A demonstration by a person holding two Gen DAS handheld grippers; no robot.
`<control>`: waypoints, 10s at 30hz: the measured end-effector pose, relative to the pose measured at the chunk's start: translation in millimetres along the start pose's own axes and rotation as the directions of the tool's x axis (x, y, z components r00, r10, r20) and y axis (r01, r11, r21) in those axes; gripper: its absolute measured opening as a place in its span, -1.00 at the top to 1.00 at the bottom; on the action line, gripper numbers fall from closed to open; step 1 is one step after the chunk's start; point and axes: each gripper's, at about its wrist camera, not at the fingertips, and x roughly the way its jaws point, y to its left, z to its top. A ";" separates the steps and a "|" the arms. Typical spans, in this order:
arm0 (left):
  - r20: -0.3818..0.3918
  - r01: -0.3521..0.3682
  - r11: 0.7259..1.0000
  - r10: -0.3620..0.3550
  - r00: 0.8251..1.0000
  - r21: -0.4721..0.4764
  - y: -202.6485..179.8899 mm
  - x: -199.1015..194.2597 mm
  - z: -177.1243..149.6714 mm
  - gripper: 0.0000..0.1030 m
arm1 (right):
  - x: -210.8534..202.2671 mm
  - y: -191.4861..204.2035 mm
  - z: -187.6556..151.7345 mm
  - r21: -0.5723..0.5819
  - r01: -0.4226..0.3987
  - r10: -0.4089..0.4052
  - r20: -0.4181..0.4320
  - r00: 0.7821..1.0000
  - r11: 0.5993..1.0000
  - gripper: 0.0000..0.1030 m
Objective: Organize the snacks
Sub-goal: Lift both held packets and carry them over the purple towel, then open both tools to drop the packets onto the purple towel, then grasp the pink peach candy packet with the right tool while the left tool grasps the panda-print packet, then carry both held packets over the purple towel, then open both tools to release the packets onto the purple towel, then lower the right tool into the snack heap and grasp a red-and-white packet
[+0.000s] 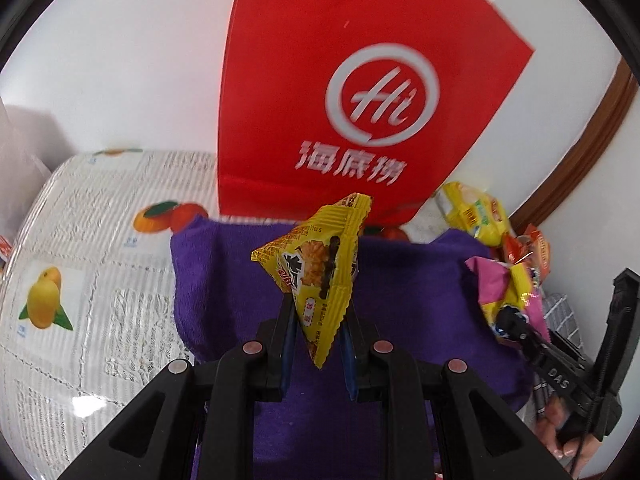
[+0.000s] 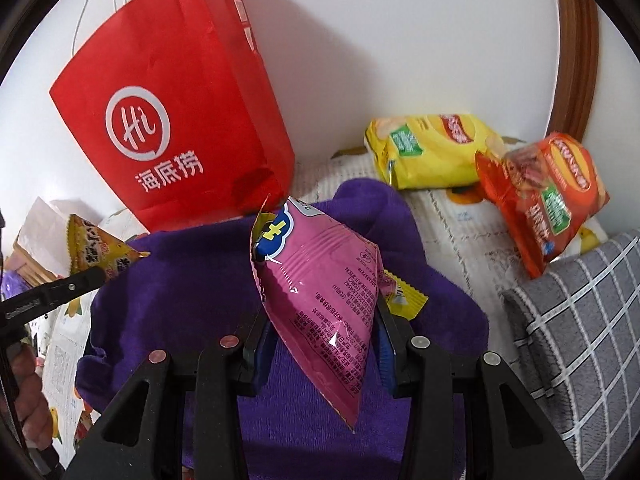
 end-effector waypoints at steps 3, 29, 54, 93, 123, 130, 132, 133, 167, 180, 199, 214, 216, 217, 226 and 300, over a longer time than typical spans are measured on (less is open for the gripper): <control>-0.025 -0.005 1.000 0.005 1.000 -0.005 3.8 11.6 -1.5 0.63 | 3.5 3.9 -4.6 -0.015 -0.011 0.011 -0.011 1.000 1.000 0.17; -0.093 0.040 0.999 -0.037 0.995 0.034 -9.4 32.6 -11.4 0.62 | -22.5 15.2 -14.3 -0.046 -0.168 0.172 0.105 0.980 0.985 -0.46; -0.023 0.028 0.995 -0.026 0.999 0.091 -18.9 -6.1 -1.6 -0.02 | -65.8 43.1 -31.9 -0.107 -0.118 0.133 0.140 0.981 0.987 -0.34; 0.034 -0.071 0.990 0.067 0.997 0.120 12.6 -119.1 -83.9 -0.03 | -70.9 38.9 -149.8 -0.161 -0.061 0.046 -0.099 0.994 0.985 0.05; -0.059 -0.075 0.971 0.091 0.994 0.228 -4.2 -87.4 -160.3 -0.36 | -96.8 17.0 -192.6 -0.168 0.098 -0.106 -0.043 0.993 0.981 -0.06; -0.067 -0.138 0.959 0.159 0.985 0.246 -4.5 -66.7 -166.6 -0.32 | -97.2 20.6 -193.2 -0.174 0.090 -0.100 -0.046 0.994 0.981 -0.12; -0.068 -0.111 0.968 0.129 0.989 0.225 -1.9 -69.3 -167.0 -0.05 | -97.0 20.4 -193.1 -0.173 0.087 -0.096 -0.047 0.994 0.981 -0.14; -0.075 -0.096 0.971 0.115 0.991 0.217 -0.7 -70.6 -166.8 0.17 | -96.8 20.0 -193.1 -0.174 0.087 -0.096 -0.047 0.994 0.981 -0.14; 0.120 -0.014 0.997 0.005 0.993 0.077 3.2 -146.6 -99.8 0.30 | -139.6 22.0 -73.2 -0.098 0.000 0.015 0.156 0.988 0.995 0.18; 0.091 -0.007 0.998 0.002 0.996 0.055 4.2 -90.5 -70.3 0.30 | -50.9 9.2 -34.3 -0.054 -0.052 0.055 0.065 0.996 0.997 0.79; 0.037 0.021 0.997 -0.018 0.999 -0.071 19.2 -26.9 -62.8 0.29 | -24.2 2.3 -49.4 -0.039 -0.041 0.044 0.063 0.997 0.998 0.74; 0.014 -0.002 0.998 0.003 1.000 -0.064 16.7 -18.8 -64.3 -0.03 | -42.7 22.5 -52.5 -0.081 -0.052 0.061 0.115 0.992 0.995 0.42; 0.010 -0.012 0.998 0.012 1.000 -0.061 15.3 -18.5 -63.5 -0.19 | -45.1 22.7 -52.3 -0.078 -0.063 0.073 0.123 0.990 0.995 0.41; 0.020 -0.013 0.998 0.014 1.000 -0.058 14.5 -19.9 -63.4 -0.19 | -45.4 22.8 -52.0 -0.076 -0.066 0.075 0.124 0.989 0.995 0.41; 0.037 0.003 0.996 0.000 0.999 -0.086 18.3 -30.5 -63.2 -0.20 | -45.4 22.5 -51.4 -0.072 -0.057 0.065 0.110 0.992 0.996 0.38; 0.096 0.034 0.999 -0.033 0.995 -0.014 -3.5 -65.8 -68.1 -0.30 | -107.4 -23.2 -143.1 -0.082 -0.008 0.002 -0.073 0.997 0.997 0.16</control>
